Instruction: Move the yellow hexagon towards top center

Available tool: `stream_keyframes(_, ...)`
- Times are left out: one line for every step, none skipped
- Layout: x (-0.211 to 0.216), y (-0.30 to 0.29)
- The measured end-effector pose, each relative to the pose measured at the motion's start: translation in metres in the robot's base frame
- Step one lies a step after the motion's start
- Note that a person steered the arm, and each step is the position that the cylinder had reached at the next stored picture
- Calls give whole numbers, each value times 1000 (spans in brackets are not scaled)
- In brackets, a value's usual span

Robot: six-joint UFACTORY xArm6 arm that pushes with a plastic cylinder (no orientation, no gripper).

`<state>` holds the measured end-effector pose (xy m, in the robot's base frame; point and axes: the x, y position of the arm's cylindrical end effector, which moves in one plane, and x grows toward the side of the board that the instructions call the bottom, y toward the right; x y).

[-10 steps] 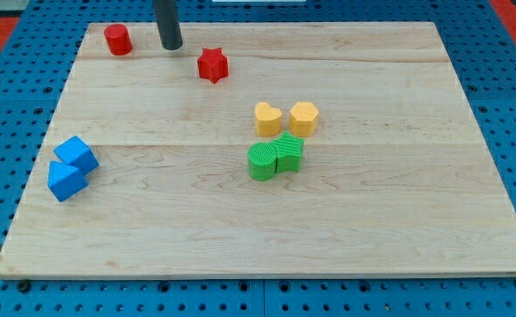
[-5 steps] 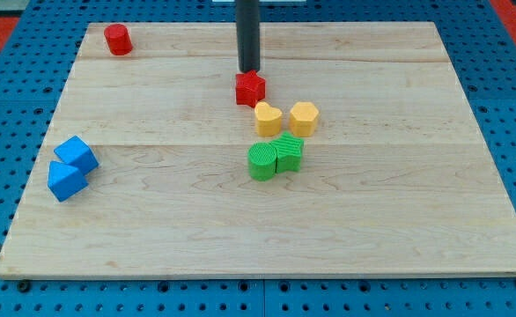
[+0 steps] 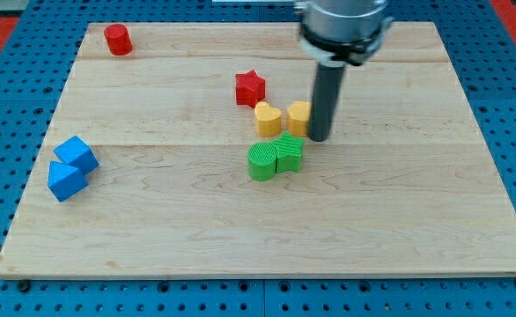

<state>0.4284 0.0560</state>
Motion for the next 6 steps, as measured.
stream_keyframes(-36,-26)
stream_keyframes(-64,-15)
stream_keyframes(-94,-16)
stream_keyframes(-123,-46)
stream_keyframes(-140,-96)
stream_keyframes(-158,-94)
